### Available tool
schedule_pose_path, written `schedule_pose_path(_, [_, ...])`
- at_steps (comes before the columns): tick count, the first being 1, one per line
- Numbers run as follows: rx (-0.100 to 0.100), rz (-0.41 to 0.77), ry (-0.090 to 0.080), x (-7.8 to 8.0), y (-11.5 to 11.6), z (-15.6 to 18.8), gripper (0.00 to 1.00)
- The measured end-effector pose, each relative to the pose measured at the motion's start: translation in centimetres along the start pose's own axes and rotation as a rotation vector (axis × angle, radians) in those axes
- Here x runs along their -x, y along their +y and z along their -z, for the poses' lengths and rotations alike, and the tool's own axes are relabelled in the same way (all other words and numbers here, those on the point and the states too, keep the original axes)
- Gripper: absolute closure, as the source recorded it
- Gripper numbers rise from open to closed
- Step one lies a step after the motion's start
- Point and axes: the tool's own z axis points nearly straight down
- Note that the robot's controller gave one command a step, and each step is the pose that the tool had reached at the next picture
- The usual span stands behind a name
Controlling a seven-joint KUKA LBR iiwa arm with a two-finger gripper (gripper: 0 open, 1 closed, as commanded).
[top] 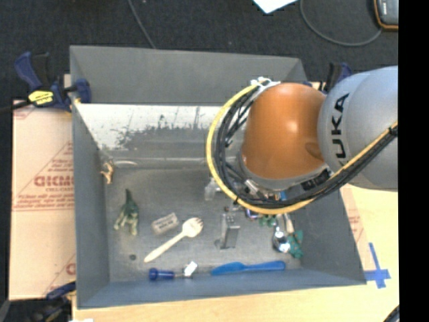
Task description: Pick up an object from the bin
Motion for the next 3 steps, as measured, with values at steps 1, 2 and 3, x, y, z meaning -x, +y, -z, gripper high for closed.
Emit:
schedule_pose_path(1, [0.001, -0.004, -0.007, 0.2, 0.0, 0.3, 0.00])
schedule_pose_path(2, [-0.001, 0.176, -0.012, 3.3, 2.3, -10.9, 0.00])
schedule_pose_path(3, [0.002, 0.076, -0.014, 3.7, 3.7, -9.4, 0.00])
